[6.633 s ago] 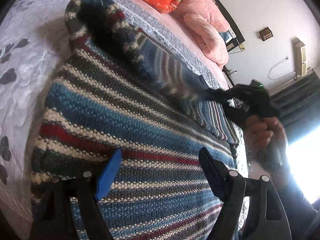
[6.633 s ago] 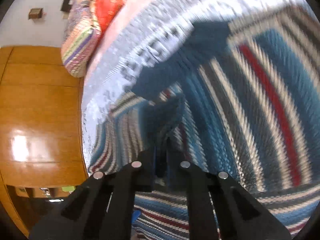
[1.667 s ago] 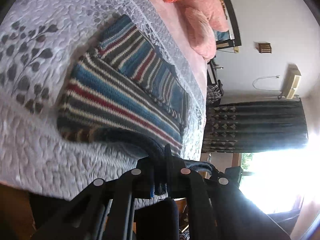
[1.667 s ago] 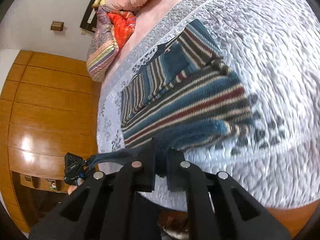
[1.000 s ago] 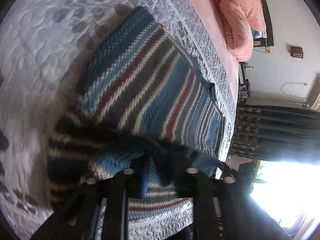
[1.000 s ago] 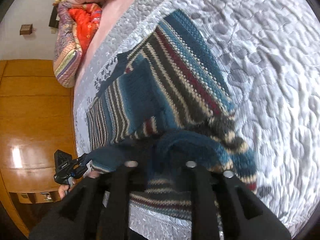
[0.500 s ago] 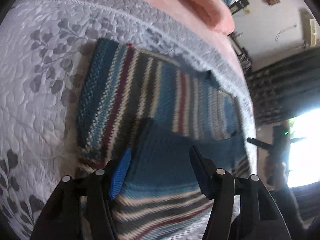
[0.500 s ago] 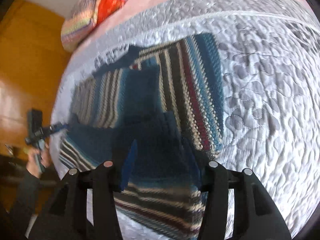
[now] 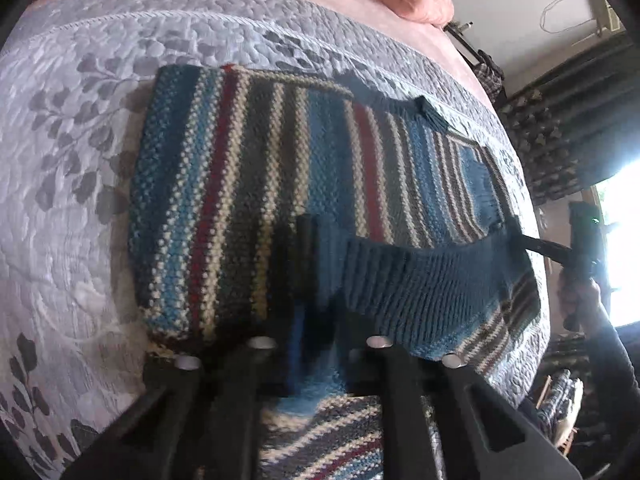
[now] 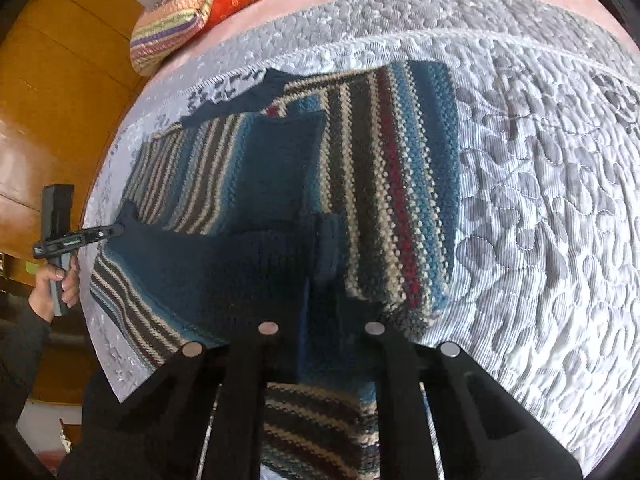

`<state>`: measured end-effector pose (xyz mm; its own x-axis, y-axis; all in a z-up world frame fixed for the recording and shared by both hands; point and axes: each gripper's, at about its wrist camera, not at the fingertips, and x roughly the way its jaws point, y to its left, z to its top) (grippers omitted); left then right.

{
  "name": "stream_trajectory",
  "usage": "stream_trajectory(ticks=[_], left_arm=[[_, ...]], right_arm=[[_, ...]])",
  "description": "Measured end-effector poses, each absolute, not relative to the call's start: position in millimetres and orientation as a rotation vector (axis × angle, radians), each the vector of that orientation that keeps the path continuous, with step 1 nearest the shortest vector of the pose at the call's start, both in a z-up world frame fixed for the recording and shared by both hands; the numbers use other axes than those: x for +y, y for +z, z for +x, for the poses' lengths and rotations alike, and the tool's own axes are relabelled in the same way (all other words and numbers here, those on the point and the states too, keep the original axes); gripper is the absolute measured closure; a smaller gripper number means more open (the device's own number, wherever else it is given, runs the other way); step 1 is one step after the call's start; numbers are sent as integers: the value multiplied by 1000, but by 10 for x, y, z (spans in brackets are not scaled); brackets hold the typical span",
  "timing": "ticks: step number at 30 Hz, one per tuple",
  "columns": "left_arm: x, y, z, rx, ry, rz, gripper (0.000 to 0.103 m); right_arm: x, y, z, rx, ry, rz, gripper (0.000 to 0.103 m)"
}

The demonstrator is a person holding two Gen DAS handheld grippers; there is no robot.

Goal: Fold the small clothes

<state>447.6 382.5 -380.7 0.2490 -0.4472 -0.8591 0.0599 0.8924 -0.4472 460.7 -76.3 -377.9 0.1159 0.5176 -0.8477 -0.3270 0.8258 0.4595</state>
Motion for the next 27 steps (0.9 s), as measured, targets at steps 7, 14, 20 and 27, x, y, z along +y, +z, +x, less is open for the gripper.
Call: stream_trajectory(ticks=[7, 14, 20, 27], left_arm=[[3795, -3404, 4264, 1150, -404, -381, 95], [3840, -2808, 4280, 1018, -429, -364, 95], [3941, -2409, 4608, 956, -405, -341, 95], [4027, -2343, 5202, 961, -348, -328, 96]], right_arm=[[-846, -3372, 4423, 1229, 648, 179, 95], [-907, -2865, 4502, 1116, 640, 175, 95], [-922, -2571, 4837, 1058, 614, 167, 95], [-785, -2453, 5412, 1033, 546, 115, 95]])
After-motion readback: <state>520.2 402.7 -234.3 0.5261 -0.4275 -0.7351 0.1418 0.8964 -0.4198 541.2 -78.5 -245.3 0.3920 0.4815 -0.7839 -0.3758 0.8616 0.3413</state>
